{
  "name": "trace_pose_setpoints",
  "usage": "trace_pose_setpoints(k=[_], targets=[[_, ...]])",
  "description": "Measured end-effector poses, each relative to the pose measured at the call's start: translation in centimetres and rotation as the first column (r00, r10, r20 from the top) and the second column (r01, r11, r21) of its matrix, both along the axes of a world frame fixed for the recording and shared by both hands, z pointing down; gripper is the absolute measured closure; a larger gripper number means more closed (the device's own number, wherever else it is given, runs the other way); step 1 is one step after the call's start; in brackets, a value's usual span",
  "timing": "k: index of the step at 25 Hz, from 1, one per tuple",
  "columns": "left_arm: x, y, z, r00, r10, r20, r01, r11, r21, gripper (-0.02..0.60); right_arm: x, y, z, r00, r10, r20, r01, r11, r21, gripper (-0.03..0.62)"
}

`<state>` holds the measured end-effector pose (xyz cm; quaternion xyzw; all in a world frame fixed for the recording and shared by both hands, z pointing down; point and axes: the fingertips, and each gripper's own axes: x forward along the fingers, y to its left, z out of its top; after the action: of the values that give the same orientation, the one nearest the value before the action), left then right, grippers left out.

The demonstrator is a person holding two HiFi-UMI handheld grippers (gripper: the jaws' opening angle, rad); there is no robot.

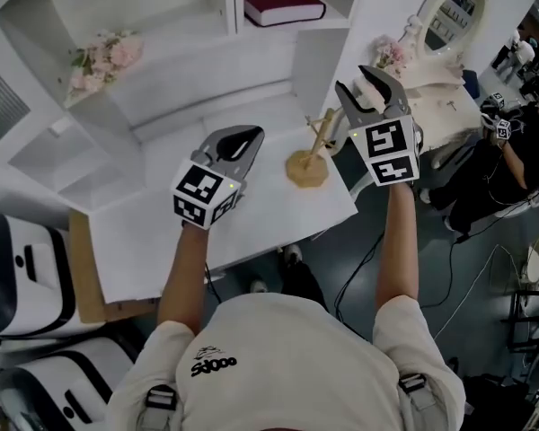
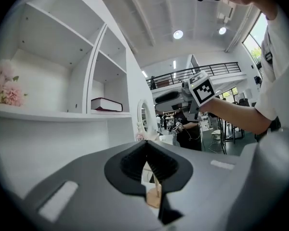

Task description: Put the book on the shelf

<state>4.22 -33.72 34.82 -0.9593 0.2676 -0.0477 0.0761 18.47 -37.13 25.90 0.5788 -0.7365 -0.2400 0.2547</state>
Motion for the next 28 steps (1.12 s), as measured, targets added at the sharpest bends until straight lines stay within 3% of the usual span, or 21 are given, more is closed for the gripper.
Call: trace_pose_setpoints(k=[4, 9, 14, 28], targets=[[0.0, 1.8, -1.2, 1.000, 0.025, -0.004, -0.025, 0.999, 0.034, 0.565, 1.6, 3.6, 1.8, 0.993, 0.045, 0.105, -0.044, 0.999, -0.014, 0.527], [-0.8, 3.1, -2.4, 0.999, 0.030, -0.023, -0.029, 0.998, 0.060, 0.565, 1.7, 7.0, 2.8, 0.974, 0.044, 0.222, -0.037, 0.999, -0.033, 0.592], [-1.7, 3.9, -3.1, 0.999, 0.024, -0.046, -0.021, 0.997, 0.068, 0.565, 0.2, 9.9, 2.3, 0.945, -0.018, 0.326, 0.022, 1.000, -0.010, 0.592], [-2.5, 4.2, -2.9, 0.999, 0.014, -0.029, -0.012, 0.997, 0.079, 0.565, -0.9, 11.2, 4.0, 0.923, -0.045, 0.383, 0.063, 0.997, -0.037, 0.592]])
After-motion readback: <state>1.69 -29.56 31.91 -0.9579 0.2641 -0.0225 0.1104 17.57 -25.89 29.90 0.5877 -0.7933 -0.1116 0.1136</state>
